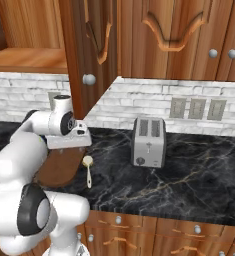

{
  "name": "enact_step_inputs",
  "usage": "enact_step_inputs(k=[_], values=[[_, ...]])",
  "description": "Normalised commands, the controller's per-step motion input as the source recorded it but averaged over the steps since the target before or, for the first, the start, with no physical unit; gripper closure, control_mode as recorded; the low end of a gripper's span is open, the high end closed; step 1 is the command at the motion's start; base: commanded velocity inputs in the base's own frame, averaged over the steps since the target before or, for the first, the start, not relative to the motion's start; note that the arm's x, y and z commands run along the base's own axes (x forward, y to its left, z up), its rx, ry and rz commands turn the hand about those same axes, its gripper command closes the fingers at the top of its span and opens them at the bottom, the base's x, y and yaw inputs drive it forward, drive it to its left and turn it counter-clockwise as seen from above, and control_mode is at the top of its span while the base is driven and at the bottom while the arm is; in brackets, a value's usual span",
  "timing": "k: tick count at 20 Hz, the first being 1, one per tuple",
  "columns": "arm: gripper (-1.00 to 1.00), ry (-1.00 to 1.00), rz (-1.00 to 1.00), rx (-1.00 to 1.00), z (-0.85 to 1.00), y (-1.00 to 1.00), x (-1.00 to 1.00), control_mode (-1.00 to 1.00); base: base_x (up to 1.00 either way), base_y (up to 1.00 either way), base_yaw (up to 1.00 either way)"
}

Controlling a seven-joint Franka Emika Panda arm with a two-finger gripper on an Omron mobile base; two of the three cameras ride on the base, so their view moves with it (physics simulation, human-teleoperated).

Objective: Grab the spray bottle from the cabinet, then place it next to the cutting board for sanitizing. Then grab the dish brush from the countertop next to the sink and place it next to the cutting board.

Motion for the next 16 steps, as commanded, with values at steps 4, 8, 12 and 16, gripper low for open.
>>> enact_step_inputs(k=[4, 8, 12, 16], values=[[-1.0, -0.04, 0.0, 0.0, 1.0, 0.12, -0.71, -1.0, 0.0, 0.0, 0.0], [-1.0, -0.31, 0.0, -0.04, 0.84, 0.05, -0.91, -1.0, 0.0, 0.0, 0.0], [-1.0, -0.6, 0.0, 0.0, 0.7, 0.0, -1.0, -1.0, 0.0, 0.0, 0.0], [-1.0, -0.47, 0.0, 0.02, 0.83, 0.0, -1.0, -1.0, 0.0, 0.0, 0.0]])
